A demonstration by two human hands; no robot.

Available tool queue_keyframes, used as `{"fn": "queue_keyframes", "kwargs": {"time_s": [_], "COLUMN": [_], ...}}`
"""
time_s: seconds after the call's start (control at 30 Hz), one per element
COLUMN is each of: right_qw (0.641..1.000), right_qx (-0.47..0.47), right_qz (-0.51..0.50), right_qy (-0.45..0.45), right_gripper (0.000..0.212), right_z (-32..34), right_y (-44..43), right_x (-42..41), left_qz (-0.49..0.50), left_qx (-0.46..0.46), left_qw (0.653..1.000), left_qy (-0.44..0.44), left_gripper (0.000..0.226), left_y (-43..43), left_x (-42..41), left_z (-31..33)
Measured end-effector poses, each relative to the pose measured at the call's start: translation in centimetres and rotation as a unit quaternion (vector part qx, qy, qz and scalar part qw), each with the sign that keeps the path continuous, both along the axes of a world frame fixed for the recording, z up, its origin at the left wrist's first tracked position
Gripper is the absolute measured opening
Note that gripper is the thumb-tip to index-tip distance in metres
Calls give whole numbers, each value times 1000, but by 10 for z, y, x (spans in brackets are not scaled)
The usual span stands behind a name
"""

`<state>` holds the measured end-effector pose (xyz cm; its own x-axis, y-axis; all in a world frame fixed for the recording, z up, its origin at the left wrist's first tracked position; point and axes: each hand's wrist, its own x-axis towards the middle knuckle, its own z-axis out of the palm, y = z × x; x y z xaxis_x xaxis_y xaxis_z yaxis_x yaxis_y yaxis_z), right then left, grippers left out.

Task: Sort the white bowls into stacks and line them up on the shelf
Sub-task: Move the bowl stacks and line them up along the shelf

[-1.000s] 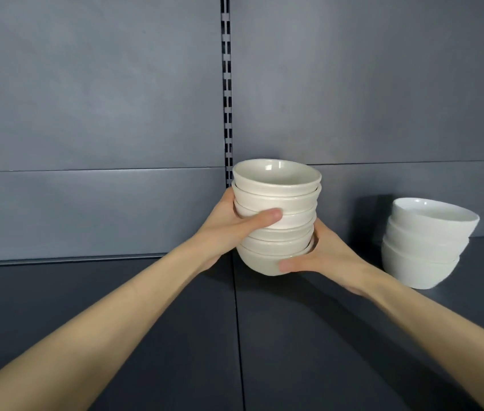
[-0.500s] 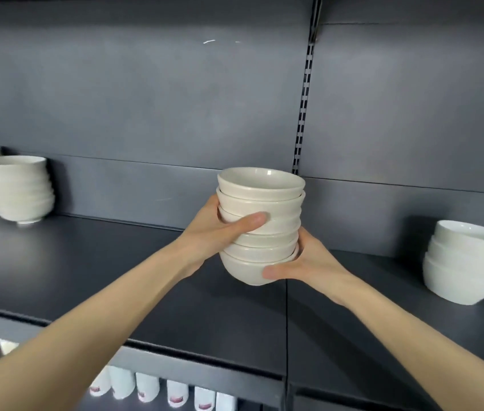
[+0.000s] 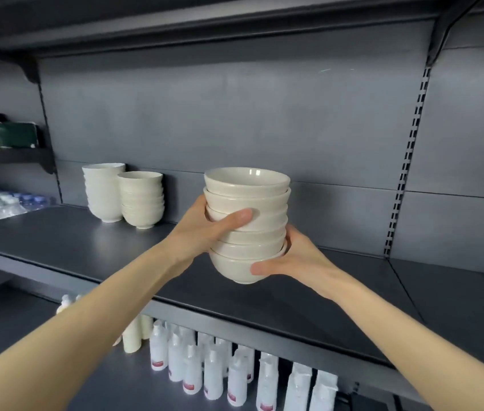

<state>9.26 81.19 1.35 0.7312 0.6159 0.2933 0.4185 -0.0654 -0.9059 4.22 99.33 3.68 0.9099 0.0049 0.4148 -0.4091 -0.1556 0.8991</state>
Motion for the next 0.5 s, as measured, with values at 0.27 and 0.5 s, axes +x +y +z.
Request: {"fn": "queue_keyframes", "kwargs": {"time_s": [0.27,0.5], "right_qw": [1000,1000], "right_qx": [5,-8], "right_qz": [-3,-12], "right_qy": [13,16], "right_gripper": [61,62], "right_z": [-13,-16], "right_y": [140,211], "right_x": [-6,35], "left_qz": [9,15], "left_qx": [16,4], "left_qw": [1000,1000], "left_qy": [8,26], "left_gripper": [55,54], "left_y": [139,212], "left_x": [-7,36], "left_z": [-7,-14]}}
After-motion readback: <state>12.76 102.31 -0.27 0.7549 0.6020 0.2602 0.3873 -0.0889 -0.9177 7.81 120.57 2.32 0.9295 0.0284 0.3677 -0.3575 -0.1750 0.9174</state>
